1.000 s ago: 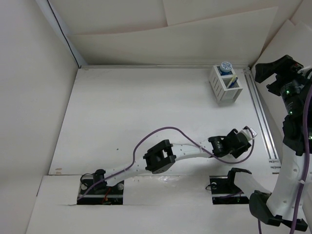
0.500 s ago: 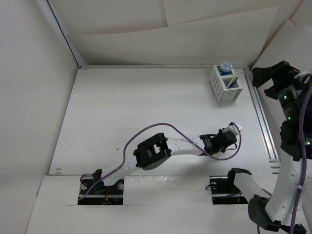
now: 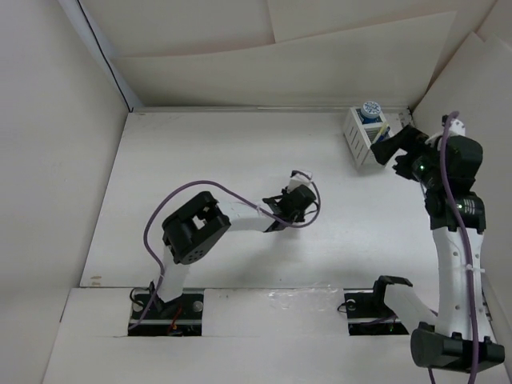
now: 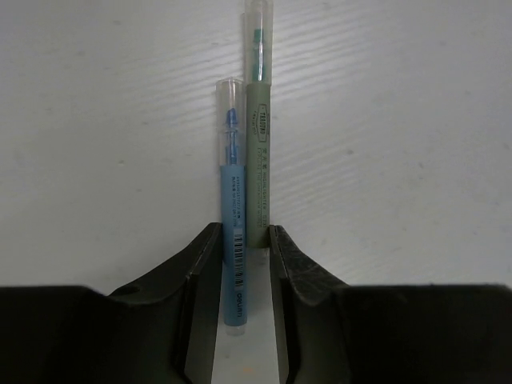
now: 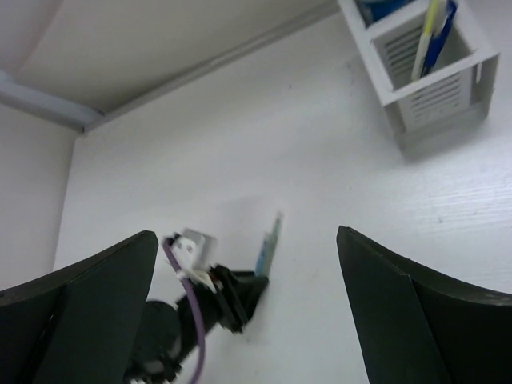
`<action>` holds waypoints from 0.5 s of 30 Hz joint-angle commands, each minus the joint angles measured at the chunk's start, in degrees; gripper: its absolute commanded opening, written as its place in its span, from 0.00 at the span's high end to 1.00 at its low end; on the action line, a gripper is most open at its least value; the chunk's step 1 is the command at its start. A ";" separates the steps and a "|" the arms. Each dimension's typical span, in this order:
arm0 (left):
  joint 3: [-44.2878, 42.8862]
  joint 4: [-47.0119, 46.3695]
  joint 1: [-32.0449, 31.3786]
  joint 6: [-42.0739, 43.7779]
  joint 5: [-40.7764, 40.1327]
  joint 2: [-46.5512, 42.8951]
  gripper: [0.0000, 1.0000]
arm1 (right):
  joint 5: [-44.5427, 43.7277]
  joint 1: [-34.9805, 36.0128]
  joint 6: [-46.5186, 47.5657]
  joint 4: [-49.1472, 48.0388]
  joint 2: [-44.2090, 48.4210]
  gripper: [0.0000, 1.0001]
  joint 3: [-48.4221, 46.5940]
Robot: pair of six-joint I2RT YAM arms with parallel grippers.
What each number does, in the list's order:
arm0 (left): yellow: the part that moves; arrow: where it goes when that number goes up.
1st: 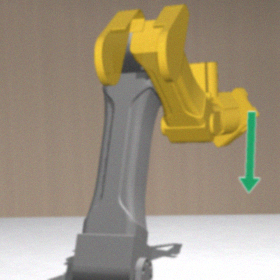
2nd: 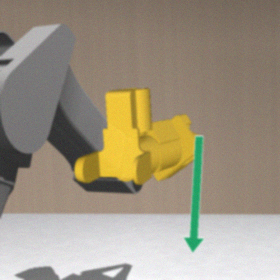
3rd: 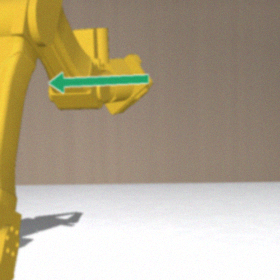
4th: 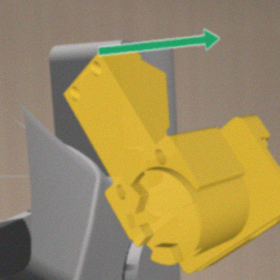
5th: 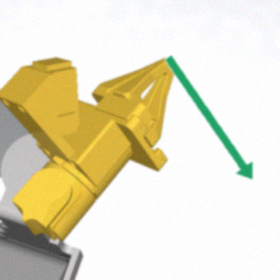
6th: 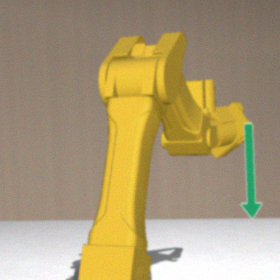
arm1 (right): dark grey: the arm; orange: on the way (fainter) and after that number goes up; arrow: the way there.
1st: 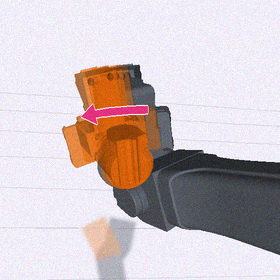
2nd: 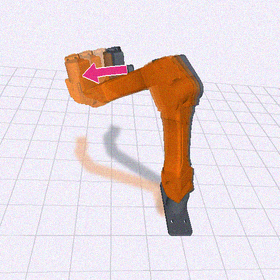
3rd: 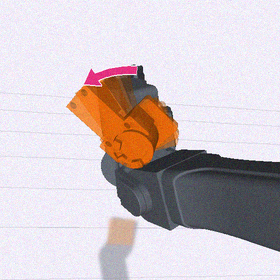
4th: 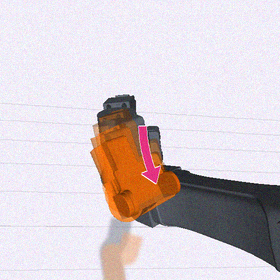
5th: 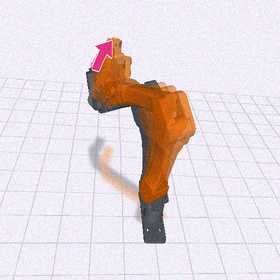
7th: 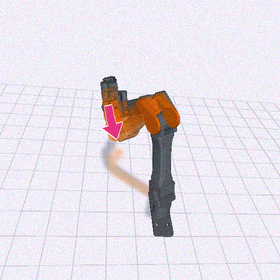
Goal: Sort the stationery into containers
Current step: Move the pen to the center of the board.
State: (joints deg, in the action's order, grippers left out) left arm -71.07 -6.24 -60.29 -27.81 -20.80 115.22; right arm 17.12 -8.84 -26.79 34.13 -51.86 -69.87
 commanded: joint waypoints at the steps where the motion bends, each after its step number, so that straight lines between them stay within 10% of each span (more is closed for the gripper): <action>1: 5.76 2.37 2.72 -4.18 1.64 -2.10 0.94 | 1.60 3.82 0.76 -5.74 -0.43 0.00 3.76; 5: 5.16 2.99 3.34 -4.18 2.77 -2.10 0.90 | -6.29 12.59 0.77 -9.94 -4.82 0.15 10.18; 11: 5.15 2.99 3.34 -4.18 3.66 -2.10 0.81 | -12.72 22.19 -1.68 -17.59 -17.11 0.88 14.40; 15: 5.15 2.99 3.34 -4.18 3.66 -2.63 0.62 | -18.26 28.08 -2.39 -21.47 -24.84 0.92 14.41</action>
State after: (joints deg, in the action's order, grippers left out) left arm -67.61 -8.16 -56.29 -30.96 -19.73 112.97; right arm 4.71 16.40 -28.27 20.34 -73.87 -55.05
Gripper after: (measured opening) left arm 0.350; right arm 0.074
